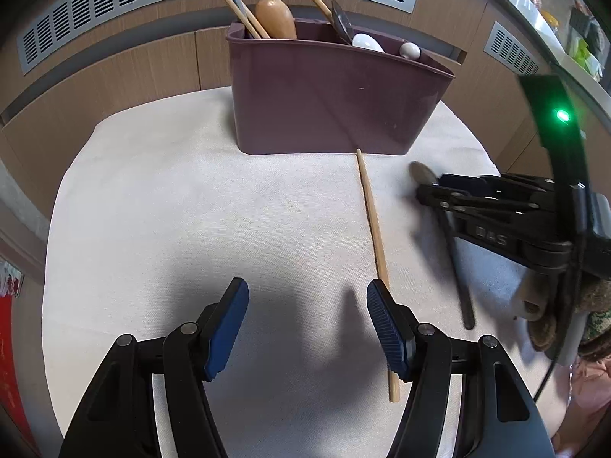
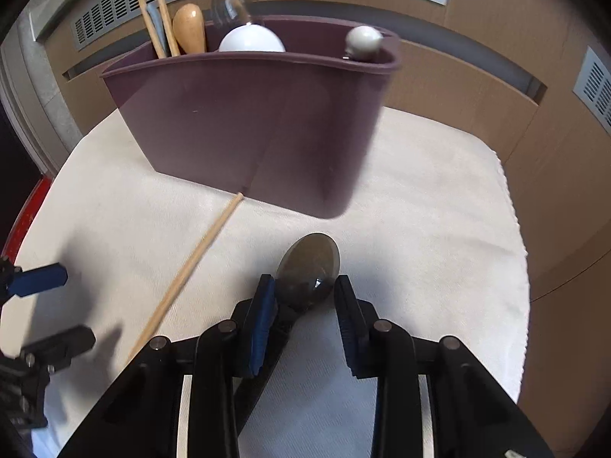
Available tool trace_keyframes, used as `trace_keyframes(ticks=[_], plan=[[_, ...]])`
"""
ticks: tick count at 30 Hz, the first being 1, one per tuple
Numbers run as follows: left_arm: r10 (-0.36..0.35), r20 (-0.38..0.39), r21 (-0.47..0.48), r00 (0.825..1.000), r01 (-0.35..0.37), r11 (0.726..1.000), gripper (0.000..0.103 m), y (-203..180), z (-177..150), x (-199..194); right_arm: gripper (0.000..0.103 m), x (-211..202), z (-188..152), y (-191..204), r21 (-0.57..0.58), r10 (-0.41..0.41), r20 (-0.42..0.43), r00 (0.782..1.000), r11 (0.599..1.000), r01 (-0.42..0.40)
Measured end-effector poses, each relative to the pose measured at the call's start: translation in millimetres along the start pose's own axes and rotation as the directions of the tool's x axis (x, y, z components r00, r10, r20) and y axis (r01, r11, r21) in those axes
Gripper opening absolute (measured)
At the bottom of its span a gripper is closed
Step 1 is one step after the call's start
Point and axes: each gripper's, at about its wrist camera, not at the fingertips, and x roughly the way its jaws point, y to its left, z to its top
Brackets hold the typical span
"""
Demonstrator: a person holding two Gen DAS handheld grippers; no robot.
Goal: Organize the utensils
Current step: 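Grasp the dark-handled metal spoon with the right tool while the left tool approaches the chopstick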
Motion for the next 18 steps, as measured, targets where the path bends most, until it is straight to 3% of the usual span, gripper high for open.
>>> trace_keyframes(ticks=[13,16,18], plan=[[-0.127,-0.101,0.024,0.987,0.13,0.991,0.065,-25,33,27,0.03,-53,-37,-44,0.054,0.017,0.082,0.997,0.998,-0.021],[-0.143,-0.137,0.04,0.98,0.15,0.988,0.056,-33,45,36,0.03,-55,-39,-50,0.057,0.016,0.105,0.994,0.998,-0.022],[-0.13,-0.151,0.081,0.98,0.144,0.986,0.041,-44,52,41,0.03,-58,-43,-52,0.064,0.023,0.11,0.994,0.998,-0.03]])
